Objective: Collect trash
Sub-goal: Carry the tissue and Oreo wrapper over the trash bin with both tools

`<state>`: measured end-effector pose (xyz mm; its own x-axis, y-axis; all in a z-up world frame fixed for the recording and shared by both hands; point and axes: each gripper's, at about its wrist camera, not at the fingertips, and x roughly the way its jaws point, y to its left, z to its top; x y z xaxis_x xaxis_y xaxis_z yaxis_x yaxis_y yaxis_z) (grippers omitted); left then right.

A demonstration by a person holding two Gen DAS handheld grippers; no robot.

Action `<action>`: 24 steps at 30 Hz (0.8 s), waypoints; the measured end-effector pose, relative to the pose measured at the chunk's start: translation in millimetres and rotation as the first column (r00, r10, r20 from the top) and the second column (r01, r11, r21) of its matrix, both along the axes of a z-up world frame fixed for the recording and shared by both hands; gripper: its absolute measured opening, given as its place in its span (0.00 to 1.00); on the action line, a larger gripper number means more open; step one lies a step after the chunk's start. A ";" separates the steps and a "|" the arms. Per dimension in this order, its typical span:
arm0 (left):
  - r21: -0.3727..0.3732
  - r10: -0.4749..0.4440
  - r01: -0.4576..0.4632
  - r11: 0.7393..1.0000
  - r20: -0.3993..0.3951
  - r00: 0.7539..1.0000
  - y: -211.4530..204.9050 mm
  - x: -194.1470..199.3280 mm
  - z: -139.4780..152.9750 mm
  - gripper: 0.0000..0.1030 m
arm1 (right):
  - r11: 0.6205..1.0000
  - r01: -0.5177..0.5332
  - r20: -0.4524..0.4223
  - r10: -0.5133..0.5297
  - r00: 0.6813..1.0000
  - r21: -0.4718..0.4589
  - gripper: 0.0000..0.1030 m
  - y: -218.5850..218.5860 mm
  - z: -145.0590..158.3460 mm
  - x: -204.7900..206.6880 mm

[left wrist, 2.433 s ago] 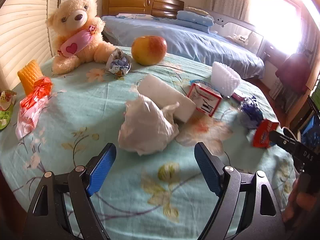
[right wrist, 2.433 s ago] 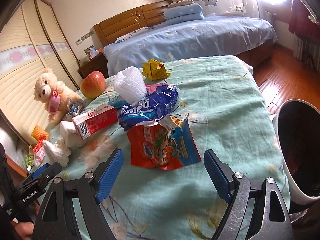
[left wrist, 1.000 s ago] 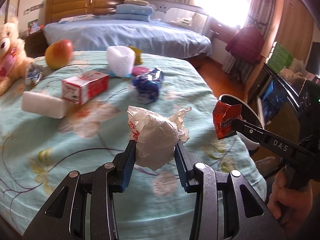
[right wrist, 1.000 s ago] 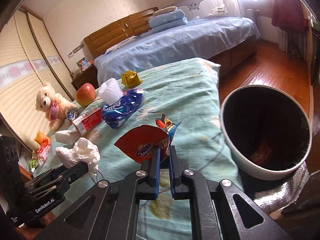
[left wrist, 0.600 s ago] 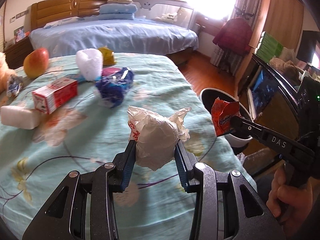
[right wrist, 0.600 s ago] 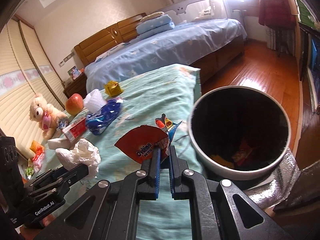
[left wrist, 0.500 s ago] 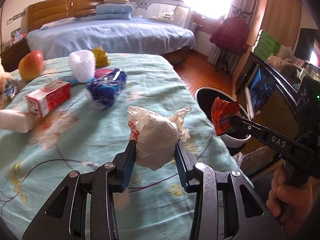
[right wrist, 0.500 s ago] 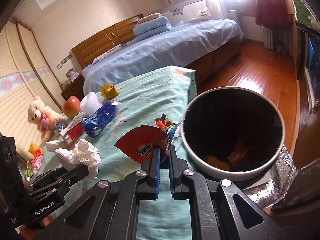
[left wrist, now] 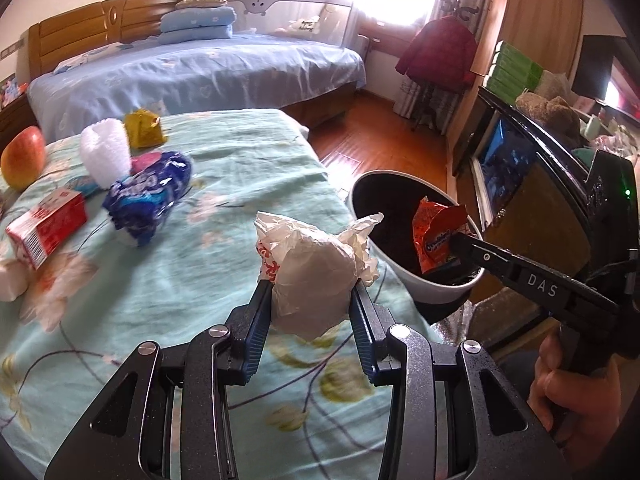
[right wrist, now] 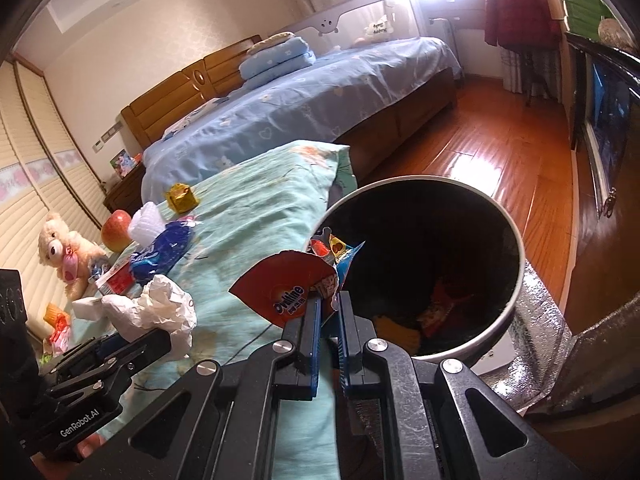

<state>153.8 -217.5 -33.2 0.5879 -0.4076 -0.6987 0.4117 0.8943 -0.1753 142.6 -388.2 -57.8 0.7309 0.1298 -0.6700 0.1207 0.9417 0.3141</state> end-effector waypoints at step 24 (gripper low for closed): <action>0.040 -0.125 0.127 0.991 -0.030 0.992 -77.7 38.9 -4.1 0.36 | 0.996 0.087 -0.054 -0.087 0.995 0.000 0.07 -63.3 -14.4 24.5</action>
